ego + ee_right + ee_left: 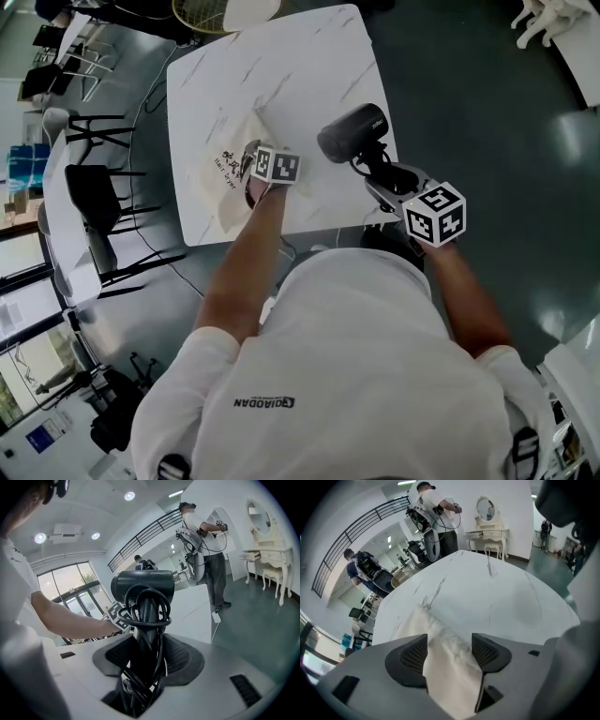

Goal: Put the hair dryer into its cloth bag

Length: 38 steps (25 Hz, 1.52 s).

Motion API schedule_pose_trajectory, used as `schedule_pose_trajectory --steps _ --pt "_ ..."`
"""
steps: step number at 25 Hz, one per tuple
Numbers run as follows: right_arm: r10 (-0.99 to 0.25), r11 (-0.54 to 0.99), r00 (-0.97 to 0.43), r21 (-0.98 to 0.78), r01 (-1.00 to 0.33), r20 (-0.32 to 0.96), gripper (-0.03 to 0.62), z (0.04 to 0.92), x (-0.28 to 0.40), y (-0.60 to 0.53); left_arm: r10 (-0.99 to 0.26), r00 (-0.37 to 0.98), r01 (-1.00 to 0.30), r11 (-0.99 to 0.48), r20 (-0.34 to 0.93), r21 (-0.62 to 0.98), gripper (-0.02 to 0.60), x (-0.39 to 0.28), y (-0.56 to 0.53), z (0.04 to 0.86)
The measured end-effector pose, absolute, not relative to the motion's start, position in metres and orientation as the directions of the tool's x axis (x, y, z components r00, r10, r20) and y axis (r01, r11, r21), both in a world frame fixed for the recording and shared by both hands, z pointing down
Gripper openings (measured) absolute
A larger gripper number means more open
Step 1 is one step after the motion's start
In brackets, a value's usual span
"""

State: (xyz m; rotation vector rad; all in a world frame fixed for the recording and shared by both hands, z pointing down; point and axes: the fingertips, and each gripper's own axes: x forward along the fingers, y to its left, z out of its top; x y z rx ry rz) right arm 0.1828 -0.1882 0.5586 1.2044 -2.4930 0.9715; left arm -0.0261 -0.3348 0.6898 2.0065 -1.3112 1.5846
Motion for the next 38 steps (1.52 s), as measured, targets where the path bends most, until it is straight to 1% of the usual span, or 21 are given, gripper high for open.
schedule_pose_trajectory --steps 3,5,6,10,12,17,19,23,28,34,38 --pt "-0.613 0.457 -0.653 -0.476 -0.752 0.444 0.212 0.559 0.194 -0.196 -0.468 -0.067 -0.753 -0.555 0.881 -0.352 0.299 -0.029 -0.336 0.697" --pt "-0.607 0.461 -0.661 -0.482 -0.745 0.441 0.212 0.559 0.200 -0.202 -0.441 -0.079 -0.776 -0.535 0.894 -0.333 0.290 -0.032 -0.334 0.700" --pt "-0.602 0.464 -0.666 -0.486 -0.741 0.440 0.212 0.559 0.203 -0.206 -0.429 -0.075 -0.794 -0.520 0.900 -0.314 0.261 -0.033 -0.334 0.700" --pt "-0.579 0.492 -0.688 -0.486 -0.723 0.438 0.212 0.558 0.208 -0.217 -0.421 -0.049 -0.845 -0.467 0.906 -0.263 0.098 -0.039 -0.334 0.690" --pt "-0.567 0.505 -0.699 -0.487 -0.713 0.435 0.212 0.559 0.206 -0.223 -0.427 -0.030 -0.866 -0.440 0.904 -0.237 0.077 -0.045 -0.335 0.684" --pt "-0.537 0.529 -0.724 -0.496 -0.689 0.432 0.212 0.567 0.202 -0.235 -0.463 0.036 -0.917 -0.368 0.886 -0.155 0.078 -0.049 -0.334 0.671" --pt "-0.528 0.537 -0.731 -0.497 -0.682 0.432 0.212 0.569 0.198 -0.236 -0.489 0.061 -0.926 -0.354 0.870 -0.134 0.065 -0.052 -0.334 0.665" --pt "-0.507 0.551 -0.742 -0.497 -0.670 0.439 0.212 0.573 0.193 -0.241 -0.526 0.121 -0.880 -0.449 0.842 -0.154 0.052 -0.046 -0.331 0.656" --pt "-0.490 0.555 -0.749 -0.503 -0.663 0.447 0.212 0.581 0.187 -0.244 -0.524 0.213 -0.837 -0.534 0.825 -0.123 0.049 -0.037 -0.322 0.649" --pt "-0.499 0.556 -0.711 -0.446 -0.701 0.496 0.213 0.591 0.184 -0.248 -0.478 0.320 -0.764 -0.641 0.818 -0.075 0.049 -0.028 -0.308 0.643" --pt "-0.523 0.521 -0.679 -0.437 -0.733 0.514 0.212 0.594 0.179 -0.245 -0.455 0.381 -0.711 -0.700 0.805 -0.059 0.049 -0.030 -0.293 0.633"
